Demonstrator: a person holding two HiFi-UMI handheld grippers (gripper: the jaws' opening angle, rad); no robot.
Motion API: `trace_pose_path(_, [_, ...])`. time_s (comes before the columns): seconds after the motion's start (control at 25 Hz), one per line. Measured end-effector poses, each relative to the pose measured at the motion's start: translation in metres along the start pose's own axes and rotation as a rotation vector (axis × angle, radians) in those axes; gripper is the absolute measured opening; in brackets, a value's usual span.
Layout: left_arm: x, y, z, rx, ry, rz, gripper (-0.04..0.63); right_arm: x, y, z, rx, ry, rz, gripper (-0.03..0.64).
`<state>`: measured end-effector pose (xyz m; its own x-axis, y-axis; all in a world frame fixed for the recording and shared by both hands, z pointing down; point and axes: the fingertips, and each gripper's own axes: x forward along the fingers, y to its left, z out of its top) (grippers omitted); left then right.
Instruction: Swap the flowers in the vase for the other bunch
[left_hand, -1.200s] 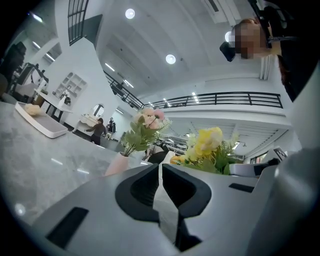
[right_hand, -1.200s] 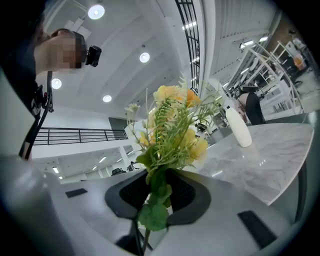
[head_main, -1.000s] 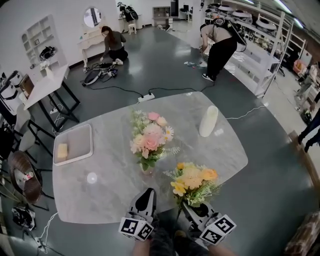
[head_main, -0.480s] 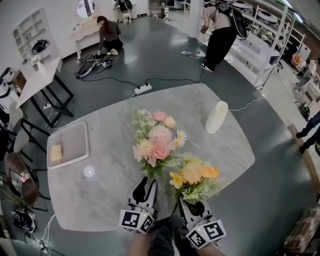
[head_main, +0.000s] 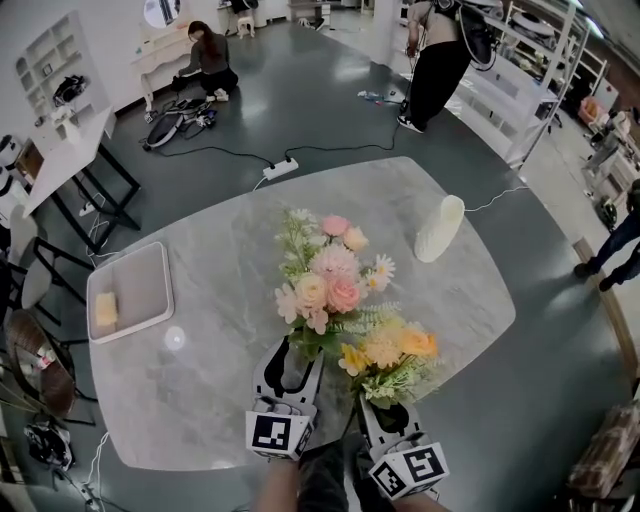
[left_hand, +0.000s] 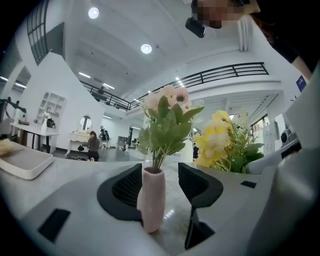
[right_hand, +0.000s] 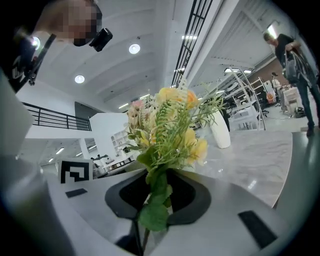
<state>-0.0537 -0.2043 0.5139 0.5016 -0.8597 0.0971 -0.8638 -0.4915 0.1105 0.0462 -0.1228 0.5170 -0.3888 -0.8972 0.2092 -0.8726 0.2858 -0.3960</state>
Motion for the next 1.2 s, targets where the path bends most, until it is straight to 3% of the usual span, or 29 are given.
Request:
trace_pose_path(0.36, [0.011, 0.001, 0.013, 0.123, 0.020, -0.052, 0.235, 0.014, -0.001, -0.004, 0.008, 0.019, -0.007, 0.097])
trace_pose_path(0.52, [0.017, -0.009, 0.014, 0.256, 0.050, -0.096, 0.236, 0.017, 0.000, -0.005, 0.010, 0.024, 0.003, 0.097])
trace_pose_path(0.68, [0.019, -0.010, 0.010, 0.381, 0.126, -0.091, 0.249, 0.018, 0.001, -0.007, 0.012, 0.032, 0.002, 0.097])
trace_pose_path(0.88, [0.026, -0.011, 0.007, 0.526, 0.223, -0.094, 0.311, 0.018, 0.002, -0.008, 0.014, 0.038, 0.000, 0.097])
trace_pose_path(0.96, [0.028, -0.009, 0.007, 0.541, 0.240, -0.088, 0.328, 0.017, 0.001, -0.011, 0.015, 0.041, -0.006, 0.097])
trace_pose_path(1.2, [0.033, 0.001, 0.008, 0.458, 0.257, -0.066, 0.334, 0.017, 0.003, -0.012, 0.007, 0.039, -0.002, 0.097])
